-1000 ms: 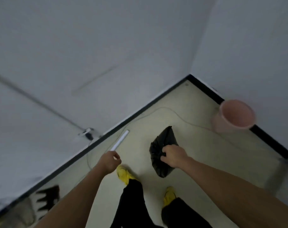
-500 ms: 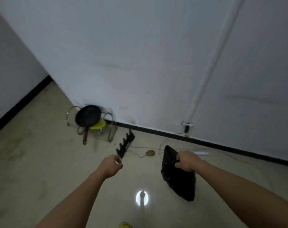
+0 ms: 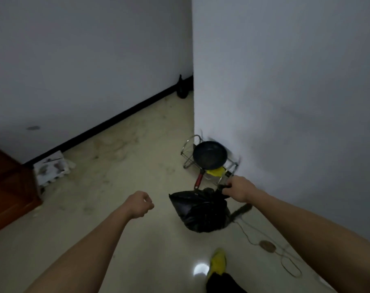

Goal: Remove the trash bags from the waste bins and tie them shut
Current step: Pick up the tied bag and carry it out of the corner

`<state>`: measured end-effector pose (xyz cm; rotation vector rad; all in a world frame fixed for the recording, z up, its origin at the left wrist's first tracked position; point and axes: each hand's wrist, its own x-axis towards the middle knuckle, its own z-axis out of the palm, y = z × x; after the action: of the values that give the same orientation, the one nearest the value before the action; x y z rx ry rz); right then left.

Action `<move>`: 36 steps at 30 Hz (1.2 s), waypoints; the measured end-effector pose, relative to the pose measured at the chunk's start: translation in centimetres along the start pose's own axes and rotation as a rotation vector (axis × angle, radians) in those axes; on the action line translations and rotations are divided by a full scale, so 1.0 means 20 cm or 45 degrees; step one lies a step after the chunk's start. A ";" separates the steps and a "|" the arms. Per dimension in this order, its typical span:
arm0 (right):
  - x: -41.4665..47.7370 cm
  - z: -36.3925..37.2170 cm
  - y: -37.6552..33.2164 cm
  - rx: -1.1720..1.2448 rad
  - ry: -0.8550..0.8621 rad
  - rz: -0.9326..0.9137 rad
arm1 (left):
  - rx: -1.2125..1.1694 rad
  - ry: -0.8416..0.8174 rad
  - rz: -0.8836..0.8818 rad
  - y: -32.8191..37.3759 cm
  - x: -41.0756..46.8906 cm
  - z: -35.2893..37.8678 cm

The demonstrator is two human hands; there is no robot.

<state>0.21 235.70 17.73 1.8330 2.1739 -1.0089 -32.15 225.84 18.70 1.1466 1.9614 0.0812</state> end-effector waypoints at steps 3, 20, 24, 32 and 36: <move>0.40 -0.06 -0.32 -0.002 -0.053 -0.154 | -0.081 0.070 -0.066 -0.08 0.22 -0.27; 2.29 -0.53 -1.64 -0.179 -0.227 -0.432 | -0.310 0.235 -0.282 -0.14 1.45 -1.57; 2.76 -0.57 -1.80 -0.147 -0.200 -0.326 | -0.281 0.222 -0.235 -0.17 1.92 -1.91; 3.42 -0.94 -2.19 -0.023 -0.043 -0.137 | -0.107 0.179 -0.067 0.00 2.77 -2.73; 3.75 -1.16 -2.28 0.024 -0.016 -0.060 | -0.136 0.128 0.029 0.27 3.17 -2.98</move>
<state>-53.44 309.04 16.97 1.7867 2.2181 -1.0510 -83.76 295.99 19.56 1.1137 2.0073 0.2570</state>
